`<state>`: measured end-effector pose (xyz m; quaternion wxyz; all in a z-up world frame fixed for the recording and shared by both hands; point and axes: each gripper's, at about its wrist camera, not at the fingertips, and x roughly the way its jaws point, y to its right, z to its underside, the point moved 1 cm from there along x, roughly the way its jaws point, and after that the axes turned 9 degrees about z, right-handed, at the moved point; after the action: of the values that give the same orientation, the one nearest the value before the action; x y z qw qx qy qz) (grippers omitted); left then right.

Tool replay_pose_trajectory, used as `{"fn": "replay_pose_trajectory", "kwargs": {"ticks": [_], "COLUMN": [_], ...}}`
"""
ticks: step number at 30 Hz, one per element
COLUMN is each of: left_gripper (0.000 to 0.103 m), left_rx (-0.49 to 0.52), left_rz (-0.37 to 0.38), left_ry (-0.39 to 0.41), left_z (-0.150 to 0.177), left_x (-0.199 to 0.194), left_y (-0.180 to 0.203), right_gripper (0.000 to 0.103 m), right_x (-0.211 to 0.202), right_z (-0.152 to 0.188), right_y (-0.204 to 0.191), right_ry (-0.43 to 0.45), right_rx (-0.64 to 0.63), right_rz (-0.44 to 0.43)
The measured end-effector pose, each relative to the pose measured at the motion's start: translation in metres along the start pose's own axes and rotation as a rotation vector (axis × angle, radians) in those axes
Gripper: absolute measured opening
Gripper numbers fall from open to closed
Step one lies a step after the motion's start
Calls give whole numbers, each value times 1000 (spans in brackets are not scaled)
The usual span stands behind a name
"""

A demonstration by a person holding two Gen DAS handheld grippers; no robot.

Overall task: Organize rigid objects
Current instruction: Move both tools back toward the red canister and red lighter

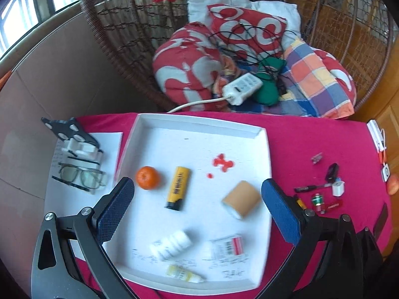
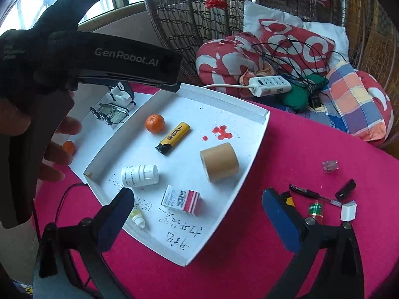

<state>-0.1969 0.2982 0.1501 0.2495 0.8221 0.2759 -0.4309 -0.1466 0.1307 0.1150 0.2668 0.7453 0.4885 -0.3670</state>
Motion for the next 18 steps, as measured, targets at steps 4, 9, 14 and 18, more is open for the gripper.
{"fn": "replay_pose_trajectory", "kwargs": {"ticks": [4, 9, 14, 18], "left_gripper": [103, 103, 103, 103], "left_rx": [14, 36, 32, 15], "left_rz": [41, 55, 75, 64], "left_ry": [-25, -84, -173, -239], "left_z": [-2, 5, 25, 47], "left_x": [11, 36, 67, 93], "left_y": [45, 99, 145, 172], "right_gripper": [103, 103, 103, 103], "right_x": [-13, -24, -37, -47], "right_z": [14, 44, 81, 109], "right_y": [43, 107, 171, 219], "right_ry": [6, -12, -39, -65], "right_rx": [67, 172, 279, 382], "right_rz": [9, 31, 67, 89]}}
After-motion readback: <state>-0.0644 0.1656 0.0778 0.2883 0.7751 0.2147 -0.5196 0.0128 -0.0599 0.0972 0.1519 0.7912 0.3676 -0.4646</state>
